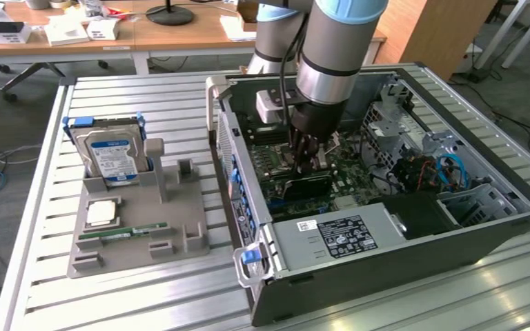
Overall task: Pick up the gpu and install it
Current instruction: 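Press down on the gpu until it lock into place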
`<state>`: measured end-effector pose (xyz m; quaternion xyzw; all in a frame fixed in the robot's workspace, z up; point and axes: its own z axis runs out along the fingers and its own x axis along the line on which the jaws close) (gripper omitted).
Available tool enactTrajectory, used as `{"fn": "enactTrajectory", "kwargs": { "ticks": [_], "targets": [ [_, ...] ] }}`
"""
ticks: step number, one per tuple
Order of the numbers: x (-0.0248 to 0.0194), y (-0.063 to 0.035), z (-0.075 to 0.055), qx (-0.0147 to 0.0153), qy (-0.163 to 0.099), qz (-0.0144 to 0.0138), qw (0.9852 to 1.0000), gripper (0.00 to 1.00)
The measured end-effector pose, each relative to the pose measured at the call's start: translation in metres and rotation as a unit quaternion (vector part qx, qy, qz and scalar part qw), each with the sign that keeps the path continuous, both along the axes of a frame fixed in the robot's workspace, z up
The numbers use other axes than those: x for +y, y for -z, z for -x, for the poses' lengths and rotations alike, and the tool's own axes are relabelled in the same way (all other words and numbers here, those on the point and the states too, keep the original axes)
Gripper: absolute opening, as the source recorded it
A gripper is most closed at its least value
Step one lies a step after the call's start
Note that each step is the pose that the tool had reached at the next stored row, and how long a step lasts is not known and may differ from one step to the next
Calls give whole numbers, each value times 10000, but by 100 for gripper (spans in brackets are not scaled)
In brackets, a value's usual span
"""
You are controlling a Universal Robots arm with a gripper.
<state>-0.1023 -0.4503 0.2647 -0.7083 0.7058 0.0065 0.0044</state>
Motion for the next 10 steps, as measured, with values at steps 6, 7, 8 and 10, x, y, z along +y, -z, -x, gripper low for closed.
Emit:
{"fn": "enactTrajectory", "kwargs": {
  "ticks": [6, 7, 8, 10],
  "targets": [
    [-2, -151, 1, 6, 0, 8, 10000, 11],
    [-2, -179, 1, 6, 0, 8, 10000, 11],
    [-2, -207, 1, 6, 0, 9, 10000, 11],
    [-2, -263, 1, 6, 0, 9, 10000, 11]
  ]
}}
